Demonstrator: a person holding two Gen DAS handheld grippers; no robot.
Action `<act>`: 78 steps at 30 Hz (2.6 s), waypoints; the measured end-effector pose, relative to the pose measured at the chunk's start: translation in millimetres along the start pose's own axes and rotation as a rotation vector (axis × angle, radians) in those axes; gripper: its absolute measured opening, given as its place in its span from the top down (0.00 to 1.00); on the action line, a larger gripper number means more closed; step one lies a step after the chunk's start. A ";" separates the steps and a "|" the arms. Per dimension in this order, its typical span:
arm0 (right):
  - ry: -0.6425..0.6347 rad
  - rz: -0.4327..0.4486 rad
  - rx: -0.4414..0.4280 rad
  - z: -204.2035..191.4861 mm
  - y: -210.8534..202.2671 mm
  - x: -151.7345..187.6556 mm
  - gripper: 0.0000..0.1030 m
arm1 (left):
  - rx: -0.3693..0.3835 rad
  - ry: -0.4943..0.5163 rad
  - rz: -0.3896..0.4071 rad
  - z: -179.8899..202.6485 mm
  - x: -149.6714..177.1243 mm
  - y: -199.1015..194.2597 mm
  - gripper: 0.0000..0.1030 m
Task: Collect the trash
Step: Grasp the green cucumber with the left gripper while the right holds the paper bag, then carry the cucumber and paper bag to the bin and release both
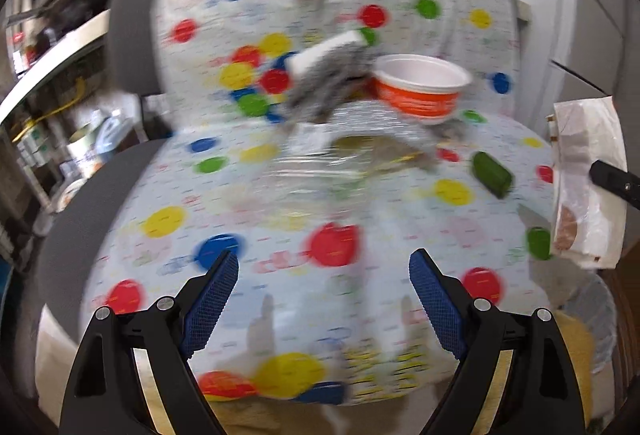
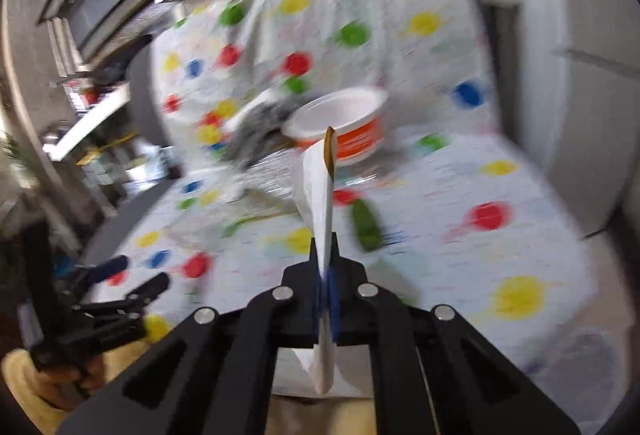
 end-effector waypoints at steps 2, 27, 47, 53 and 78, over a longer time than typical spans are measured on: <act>-0.007 0.048 0.078 17.8 -14.7 0.7 0.96 | 0.059 0.021 0.001 21.5 -7.6 4.5 0.16; 0.188 0.094 0.184 172.0 -7.2 11.4 0.96 | 0.100 0.021 -0.111 194.2 -108.7 129.3 0.21; 0.186 0.100 0.171 162.4 -20.7 16.1 0.96 | 0.138 -0.026 -0.134 164.0 -89.0 134.5 0.69; 0.184 0.108 0.162 148.5 -39.9 17.8 0.96 | 0.337 -0.024 -0.055 147.0 -70.0 81.4 0.69; 0.352 0.015 0.469 221.8 -129.2 102.7 0.96 | 0.629 0.376 0.040 316.6 9.7 -6.6 0.69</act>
Point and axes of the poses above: each gripper's, at about its wrist camera, not at the fingertips, and y roughly the way its jaws point, z to its right, x to its underside, the point moved 2 cm from there along y, roughly the way its jaws point, and after that the axes turned 6 degrees about y, right-handed, at the moved point
